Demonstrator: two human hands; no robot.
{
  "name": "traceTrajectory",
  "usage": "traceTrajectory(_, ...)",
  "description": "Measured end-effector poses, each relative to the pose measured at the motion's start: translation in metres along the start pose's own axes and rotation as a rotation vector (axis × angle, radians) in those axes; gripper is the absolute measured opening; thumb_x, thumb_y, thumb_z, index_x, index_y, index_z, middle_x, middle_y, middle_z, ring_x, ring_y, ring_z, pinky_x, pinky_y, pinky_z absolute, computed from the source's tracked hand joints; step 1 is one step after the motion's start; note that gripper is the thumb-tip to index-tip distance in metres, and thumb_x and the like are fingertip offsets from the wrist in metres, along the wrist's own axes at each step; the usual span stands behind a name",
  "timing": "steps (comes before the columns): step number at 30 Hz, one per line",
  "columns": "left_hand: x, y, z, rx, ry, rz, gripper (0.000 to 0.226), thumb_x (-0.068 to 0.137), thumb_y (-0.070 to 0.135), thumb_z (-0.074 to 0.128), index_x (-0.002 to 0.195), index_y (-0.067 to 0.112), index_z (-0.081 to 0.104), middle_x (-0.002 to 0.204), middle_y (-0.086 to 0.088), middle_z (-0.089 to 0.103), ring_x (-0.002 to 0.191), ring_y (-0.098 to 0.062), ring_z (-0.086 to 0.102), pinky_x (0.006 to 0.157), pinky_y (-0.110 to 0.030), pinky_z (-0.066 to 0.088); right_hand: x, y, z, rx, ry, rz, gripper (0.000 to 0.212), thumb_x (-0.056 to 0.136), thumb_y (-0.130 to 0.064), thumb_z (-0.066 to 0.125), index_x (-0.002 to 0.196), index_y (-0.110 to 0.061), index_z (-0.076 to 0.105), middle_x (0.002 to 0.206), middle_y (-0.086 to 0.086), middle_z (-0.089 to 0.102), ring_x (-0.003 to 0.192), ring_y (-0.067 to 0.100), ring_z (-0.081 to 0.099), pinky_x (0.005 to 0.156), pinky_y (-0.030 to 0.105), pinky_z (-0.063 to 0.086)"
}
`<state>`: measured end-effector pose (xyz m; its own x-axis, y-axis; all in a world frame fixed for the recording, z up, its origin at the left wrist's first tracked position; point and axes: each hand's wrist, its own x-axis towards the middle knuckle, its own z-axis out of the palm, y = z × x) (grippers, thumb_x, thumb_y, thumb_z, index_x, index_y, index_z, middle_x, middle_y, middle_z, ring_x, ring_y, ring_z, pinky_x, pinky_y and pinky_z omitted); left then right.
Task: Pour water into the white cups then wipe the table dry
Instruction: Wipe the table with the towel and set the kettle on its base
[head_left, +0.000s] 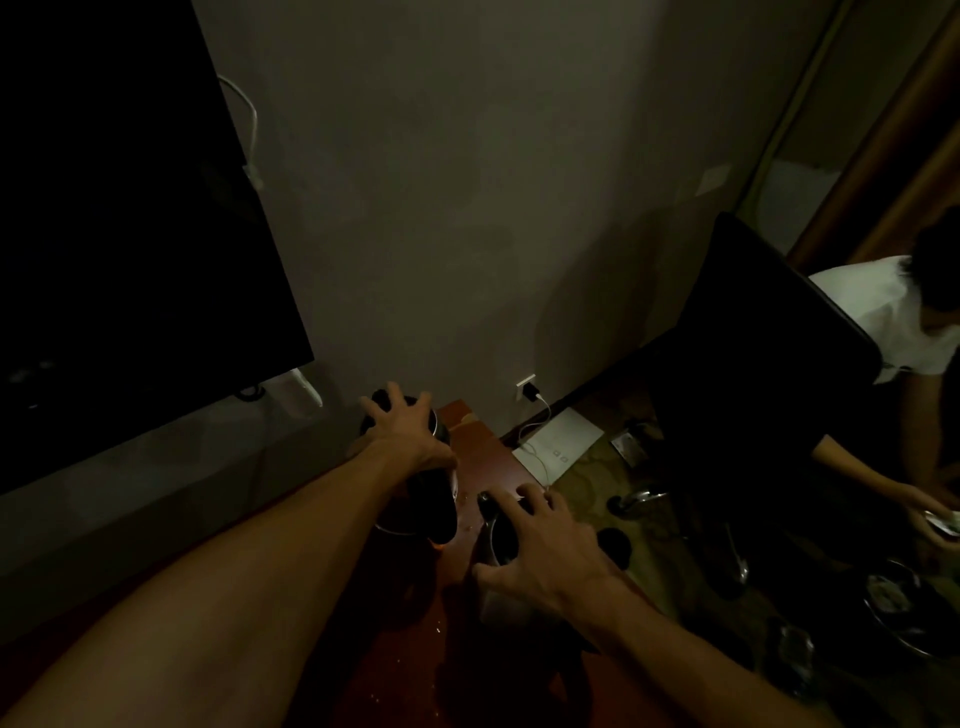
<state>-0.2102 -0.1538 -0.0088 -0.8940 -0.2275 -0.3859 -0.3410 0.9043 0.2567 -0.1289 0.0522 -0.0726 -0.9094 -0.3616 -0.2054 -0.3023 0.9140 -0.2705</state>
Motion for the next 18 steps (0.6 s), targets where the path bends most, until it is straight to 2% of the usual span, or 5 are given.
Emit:
traceTrajectory(2,0.001,-0.002,-0.002,0.002,-0.001,-0.007,0.101,0.073,0.049,0.083,0.152,0.035,0.022,0.161,-0.013,-0.007,0.145,-0.053,-0.007,0.11,-0.069,0.031,0.001,0.001,0.002,-0.001,0.001,-0.004,0.099,0.062,-0.092,0.04,0.146,-0.054,0.005,0.155,-0.002,0.025,0.142,0.033,0.023,0.096,0.054,0.045)
traceTrajectory(7,0.007,-0.01,-0.007,0.044,-0.011,-0.013,0.11,0.066,0.059,0.084,0.153,0.031,0.022,0.158,-0.012,0.012,0.141,-0.05,0.02,0.109,-0.059,0.038,0.003,0.002,0.005,0.002,0.019,-0.007,0.101,0.06,-0.094,0.039,0.146,-0.051,0.008,0.151,-0.002,0.029,0.139,0.032,0.027,0.093,0.053,0.047)
traceTrajectory(11,0.013,-0.014,-0.01,0.017,-0.035,-0.01,0.118,0.06,0.063,0.086,0.154,0.031,0.022,0.158,-0.009,0.016,0.142,-0.047,0.021,0.111,-0.057,0.037,0.004,0.002,0.006,0.016,0.027,-0.001,0.099,0.059,-0.092,0.041,0.144,-0.051,0.01,0.148,-0.002,0.031,0.136,0.031,0.029,0.091,0.052,0.047)
traceTrajectory(18,0.007,-0.021,-0.004,0.037,0.005,0.004,0.11,0.06,0.061,0.086,0.151,0.035,0.028,0.155,-0.004,0.023,0.139,-0.047,0.023,0.107,-0.056,0.039,0.005,0.001,0.005,0.018,0.042,-0.009,0.094,0.063,-0.09,0.041,0.143,-0.051,0.012,0.145,-0.003,0.034,0.132,0.029,0.034,0.088,0.05,0.047)
